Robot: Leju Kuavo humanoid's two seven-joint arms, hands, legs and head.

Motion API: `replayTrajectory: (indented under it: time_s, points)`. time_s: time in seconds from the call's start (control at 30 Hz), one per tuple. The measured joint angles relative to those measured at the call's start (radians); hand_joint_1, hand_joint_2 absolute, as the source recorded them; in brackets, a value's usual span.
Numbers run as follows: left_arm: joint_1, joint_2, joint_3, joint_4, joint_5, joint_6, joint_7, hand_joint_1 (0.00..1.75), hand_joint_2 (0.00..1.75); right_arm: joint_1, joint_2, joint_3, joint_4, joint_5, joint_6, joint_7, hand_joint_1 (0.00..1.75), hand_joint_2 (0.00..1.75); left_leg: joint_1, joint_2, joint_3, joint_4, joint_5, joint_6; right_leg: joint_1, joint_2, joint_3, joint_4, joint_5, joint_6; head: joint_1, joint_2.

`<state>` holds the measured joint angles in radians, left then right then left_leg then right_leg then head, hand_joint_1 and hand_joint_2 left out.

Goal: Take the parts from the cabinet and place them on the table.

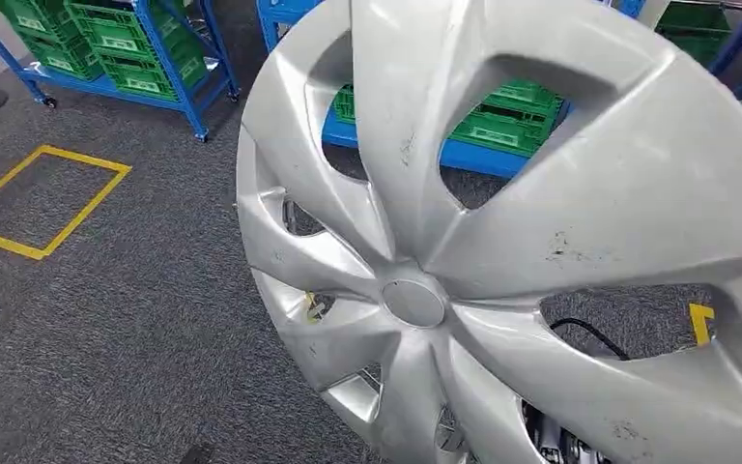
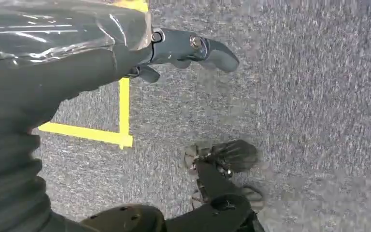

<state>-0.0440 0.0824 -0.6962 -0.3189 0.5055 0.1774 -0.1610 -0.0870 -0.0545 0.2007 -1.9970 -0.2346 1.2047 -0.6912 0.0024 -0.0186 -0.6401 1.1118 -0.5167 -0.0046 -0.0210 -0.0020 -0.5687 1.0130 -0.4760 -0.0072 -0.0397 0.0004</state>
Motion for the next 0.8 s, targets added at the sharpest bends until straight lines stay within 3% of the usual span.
replayTrajectory:
  time_s: [0.07,0.1,0.13,0.17,0.2,0.23,0.27,0.3,0.4,0.43,0.47,0.5,0.57,0.6,0.63,0.67,0.73,0.77,0.8]
  points:
    - [0.0,0.0,0.0,0.0,0.0,0.0,-0.001,0.0,1.75,0.001,0.0,0.0,0.0,0.002,0.0,0.0,1.75,1.75,0.005,0.007,-0.069,0.151,-0.065,-0.008,0.003,-0.007,-0.003,0.0,0.001,-0.002,0.0,0.0]
    - [0.001,0.0,0.0,0.0,0.0,0.0,-0.001,0.0,1.75,0.002,0.0,0.0,0.0,0.003,0.0,0.0,1.75,1.75,0.008,0.007,-0.093,0.202,-0.076,-0.01,0.003,-0.013,-0.004,0.0,0.001,-0.002,0.0,0.0]
    - [0.002,-0.002,0.0,0.0,0.0,0.0,-0.002,0.0,1.75,0.003,0.0,0.0,0.0,0.005,0.0,0.0,1.75,1.75,0.008,0.008,-0.092,0.202,-0.064,-0.009,0.004,-0.018,-0.003,0.0,0.001,-0.002,0.0,0.0]
    - [0.003,-0.002,0.0,0.0,0.0,0.001,-0.003,0.0,1.75,0.003,0.0,0.0,0.0,0.007,0.0,0.0,1.75,1.75,0.008,0.011,-0.069,0.155,-0.034,-0.006,0.006,-0.023,-0.003,0.0,0.001,-0.002,0.0,0.0]
    - [0.002,-0.001,0.0,0.0,-0.001,0.002,-0.005,0.0,1.75,0.003,0.001,0.0,0.0,0.008,0.0,0.0,1.75,1.75,0.007,0.016,-0.025,0.071,0.006,-0.001,0.007,-0.028,-0.002,0.0,0.001,-0.002,0.0,0.0]
    - [0.002,0.0,0.0,0.0,-0.001,0.003,-0.006,0.0,1.75,0.002,0.002,0.0,0.0,0.009,0.0,0.0,1.75,1.75,0.004,0.029,0.026,-0.022,0.043,0.008,0.009,-0.032,-0.001,0.0,0.001,-0.002,0.0,0.0]
    - [0.001,0.003,0.001,0.0,-0.001,0.003,-0.007,0.0,1.75,0.002,0.003,0.0,-0.001,0.01,0.0,0.0,1.75,1.75,-0.004,0.058,0.061,-0.092,0.049,0.017,0.009,-0.037,0.0,0.0,0.001,-0.001,0.0,0.0]
    - [-0.002,0.003,0.001,0.0,-0.001,0.003,-0.008,0.0,1.75,0.002,0.003,0.0,-0.001,0.01,0.0,0.0,1.75,1.75,-0.012,0.065,0.065,-0.1,0.043,0.019,0.017,-0.042,-0.004,0.001,0.001,0.001,0.001,0.0]
    - [0.001,0.006,0.002,0.0,-0.001,0.004,-0.01,0.0,1.75,0.002,0.006,0.0,-0.001,0.011,0.0,0.0,1.75,1.75,-0.016,0.044,0.056,-0.103,0.048,0.028,0.014,-0.06,-0.002,-0.005,0.004,0.012,0.0,0.0]
    - [0.002,0.006,0.002,0.0,-0.001,0.004,-0.01,0.0,1.75,0.002,0.006,0.0,-0.003,0.011,0.0,0.0,1.75,1.75,-0.011,0.036,0.076,-0.122,0.061,0.037,0.018,-0.062,-0.004,-0.006,0.001,0.018,0.0,0.0]
    - [0.003,0.004,0.002,0.0,-0.001,0.004,-0.01,0.0,1.75,0.002,0.005,-0.001,-0.004,0.011,0.0,0.0,1.75,1.75,-0.007,0.03,0.077,-0.132,0.067,0.04,0.014,-0.041,-0.015,0.014,-0.012,0.017,0.003,0.0]
    - [0.002,0.004,0.002,0.0,-0.001,0.004,-0.01,0.0,1.75,0.001,0.005,-0.002,-0.006,0.01,0.0,0.0,1.75,1.75,-0.004,0.027,0.076,-0.135,0.072,0.046,0.013,-0.024,-0.035,0.057,-0.038,0.01,0.003,0.0]
    - [0.001,0.003,0.004,0.0,-0.001,0.004,-0.01,0.0,1.75,0.003,0.005,-0.003,-0.006,0.009,0.0,0.0,1.75,1.75,-0.006,0.011,0.072,-0.135,0.073,0.048,0.013,-0.008,-0.113,0.231,-0.11,0.002,0.008,0.0]
    - [0.001,0.002,0.005,0.0,-0.001,0.004,-0.01,0.0,1.75,0.004,0.005,-0.003,-0.006,0.009,0.0,0.0,1.75,1.75,-0.007,0.003,0.071,-0.134,0.074,0.049,0.013,-0.006,-0.145,0.301,-0.131,0.005,0.008,0.0]
    - [0.003,0.002,0.005,0.0,-0.001,0.004,-0.01,0.0,1.75,0.005,0.004,-0.004,-0.006,0.01,0.0,0.0,1.75,1.75,-0.008,-0.005,0.071,-0.133,0.074,0.049,0.012,-0.006,-0.152,0.316,-0.13,0.011,0.008,0.0]
    - [0.004,0.002,0.006,0.0,-0.001,0.004,-0.01,0.0,1.75,0.005,0.004,-0.005,-0.006,0.01,0.0,0.0,1.75,1.75,-0.007,-0.014,0.071,-0.131,0.073,0.048,0.01,-0.006,-0.133,0.277,-0.109,0.022,0.008,0.0]
    - [0.004,0.0,0.006,0.0,-0.001,0.004,-0.01,0.0,1.75,0.003,0.004,-0.005,-0.006,0.01,0.0,0.0,1.75,1.75,-0.005,-0.031,0.071,-0.124,0.071,0.044,0.003,0.001,-0.048,0.107,-0.038,0.044,0.008,0.0]
    - [0.004,-0.001,0.006,0.0,-0.001,0.004,-0.011,0.0,1.75,0.003,0.004,-0.005,-0.006,0.01,0.0,0.0,1.75,1.75,-0.004,-0.039,0.069,-0.116,0.067,0.039,-0.003,0.02,-0.006,0.021,-0.008,0.051,0.009,0.0]
    - [0.004,-0.001,0.008,0.0,-0.001,0.005,-0.011,0.0,1.75,0.003,0.004,-0.005,-0.006,0.011,0.0,0.0,1.75,1.75,-0.012,-0.046,0.06,-0.105,0.062,0.031,0.004,0.029,0.001,0.005,-0.013,0.037,0.01,0.0]
